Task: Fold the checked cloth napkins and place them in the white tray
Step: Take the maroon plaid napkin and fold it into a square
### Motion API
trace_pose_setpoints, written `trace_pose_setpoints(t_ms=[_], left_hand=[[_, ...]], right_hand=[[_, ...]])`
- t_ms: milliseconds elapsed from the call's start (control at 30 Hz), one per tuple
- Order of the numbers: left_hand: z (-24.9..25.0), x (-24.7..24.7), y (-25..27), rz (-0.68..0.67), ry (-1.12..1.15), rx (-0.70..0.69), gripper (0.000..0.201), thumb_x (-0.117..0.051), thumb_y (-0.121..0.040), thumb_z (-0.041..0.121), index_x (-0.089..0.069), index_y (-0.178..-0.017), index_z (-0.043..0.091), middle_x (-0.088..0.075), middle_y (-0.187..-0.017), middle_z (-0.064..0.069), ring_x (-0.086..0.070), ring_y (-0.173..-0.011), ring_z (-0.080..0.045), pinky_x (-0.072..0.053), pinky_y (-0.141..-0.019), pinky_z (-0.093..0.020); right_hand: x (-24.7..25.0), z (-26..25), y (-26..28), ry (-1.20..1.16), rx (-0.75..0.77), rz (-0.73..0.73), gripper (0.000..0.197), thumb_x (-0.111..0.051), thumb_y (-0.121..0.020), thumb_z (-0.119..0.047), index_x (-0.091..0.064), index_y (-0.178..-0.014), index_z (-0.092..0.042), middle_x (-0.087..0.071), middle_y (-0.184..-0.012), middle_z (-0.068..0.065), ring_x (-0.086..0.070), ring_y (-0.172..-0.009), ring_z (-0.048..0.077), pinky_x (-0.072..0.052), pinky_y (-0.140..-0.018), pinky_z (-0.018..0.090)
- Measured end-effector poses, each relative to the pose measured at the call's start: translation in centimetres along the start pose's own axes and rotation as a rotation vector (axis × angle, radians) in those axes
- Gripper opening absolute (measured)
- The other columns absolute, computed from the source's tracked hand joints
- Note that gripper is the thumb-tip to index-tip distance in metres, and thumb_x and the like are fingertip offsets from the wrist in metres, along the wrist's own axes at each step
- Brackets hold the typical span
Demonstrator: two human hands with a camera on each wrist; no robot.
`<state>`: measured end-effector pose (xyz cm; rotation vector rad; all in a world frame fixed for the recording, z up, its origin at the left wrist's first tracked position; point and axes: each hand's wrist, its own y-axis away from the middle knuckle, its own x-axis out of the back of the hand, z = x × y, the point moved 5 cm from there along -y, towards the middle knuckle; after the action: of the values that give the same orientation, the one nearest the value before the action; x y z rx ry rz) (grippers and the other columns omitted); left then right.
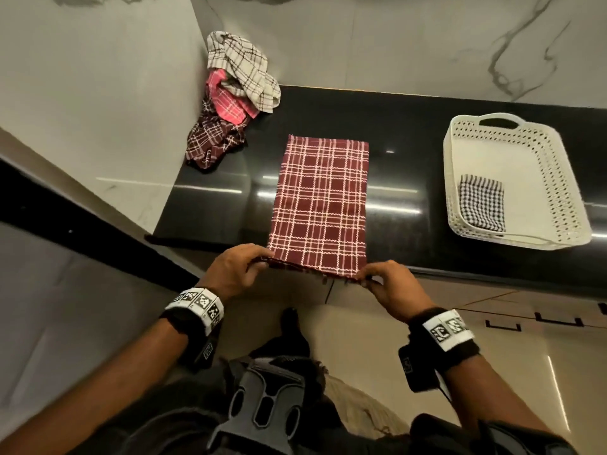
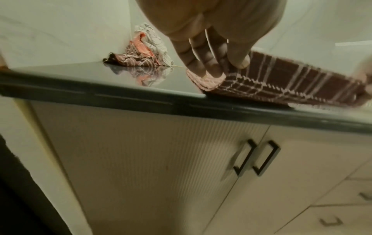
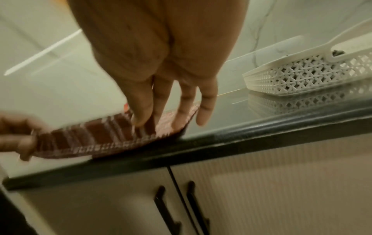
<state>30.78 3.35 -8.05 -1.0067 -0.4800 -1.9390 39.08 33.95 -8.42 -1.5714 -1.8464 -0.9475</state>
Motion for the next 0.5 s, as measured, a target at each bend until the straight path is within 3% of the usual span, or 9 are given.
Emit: trace_pose_setpoints(t_ms=[67,100,167,233,333,400,500], left_hand=[[0.2,1.0,0.9,-0.047,0.156,0.106,0.024,-0.069,-0.088,0.017,-0.071,-0.113,0.02,-0.072,-0.106,0.005,-0.067,-0.096,-0.009,-0.055,-0.088,-0.03],[0.4,1.3,1.1,-0.095,0.223,0.149,0.023,-0.068,-0.09,0.018,-0.071,-0.112,0.022,-0.072,-0.105,0.008,-0.067,-0.096,-0.006,-0.056,-0.087,-0.032],[0.7,2.2,0.9,-0.171,0.318,0.196,0.02,-0.067,-0.093,0.015,-0.071,-0.11,0.024,-0.073,-0.101,0.012,-0.069,-0.096,-0.006,-0.057,-0.087,-0.032],[1.4,3.7,-0.2,-0.185,0.392,0.183,0.019,-0.065,-0.094,0.012,-0.071,-0.107,0.024,-0.073,-0.099,0.012,-0.069,-0.096,-0.009,-0.056,-0.086,-0.029],[1.8,6.1,-4.3,-0.118,0.446,0.127,0.02,-0.063,-0.095,0.006,-0.072,-0.108,0.018,-0.073,-0.099,0.009,-0.07,-0.095,-0.01,-0.054,-0.084,-0.021],[1.2,7.4,-8.4,-0.038,0.429,0.098,0.022,-0.063,-0.094,0.005,-0.072,-0.111,0.016,-0.074,-0.101,0.01,-0.069,-0.098,-0.007,-0.053,-0.087,-0.019],[-0.7,7.8,-15.2,0.032,0.346,0.074,0.023,-0.066,-0.093,0.009,-0.073,-0.112,0.019,-0.074,-0.103,0.012,-0.068,-0.099,-0.001,-0.052,-0.09,-0.019]], right_hand=[[1.0,-0.8,0.5,-0.123,-0.07,-0.141,0.013,-0.075,-0.086,-0.013,-0.078,-0.092,-0.024,-0.068,-0.088,-0.023,-0.061,-0.081,-0.006,-0.037,-0.073,-0.001],[1.6,-1.2,0.6,-0.213,-0.11,-0.198,0.013,-0.076,-0.086,-0.014,-0.079,-0.091,-0.025,-0.071,-0.089,-0.021,-0.064,-0.085,-0.007,-0.04,-0.076,0.001],[3.1,-2.0,0.3,-0.411,-0.161,-0.267,0.012,-0.076,-0.085,-0.012,-0.079,-0.092,-0.021,-0.076,-0.092,-0.009,-0.069,-0.092,0.003,-0.051,-0.085,0.014],[4.9,-2.9,-0.6,-0.546,-0.15,-0.283,0.012,-0.074,-0.086,-0.006,-0.078,-0.095,-0.012,-0.077,-0.093,0.002,-0.071,-0.092,0.015,-0.056,-0.084,0.024],[7.8,-3.1,-3.8,-0.693,-0.119,-0.136,0.015,-0.07,-0.087,-0.001,-0.075,-0.101,-0.003,-0.076,-0.097,0.011,-0.072,-0.093,0.019,-0.058,-0.083,0.027],[9.5,-2.1,-7.0,-0.662,-0.116,0.049,0.017,-0.068,-0.088,0.002,-0.074,-0.103,-0.002,-0.075,-0.096,0.012,-0.071,-0.09,0.014,-0.057,-0.082,0.022],[10.4,0.0,-12.6,-0.579,-0.132,0.183,0.017,-0.069,-0.088,0.001,-0.074,-0.104,-0.004,-0.075,-0.097,0.012,-0.069,-0.087,0.013,-0.056,-0.084,0.024]])
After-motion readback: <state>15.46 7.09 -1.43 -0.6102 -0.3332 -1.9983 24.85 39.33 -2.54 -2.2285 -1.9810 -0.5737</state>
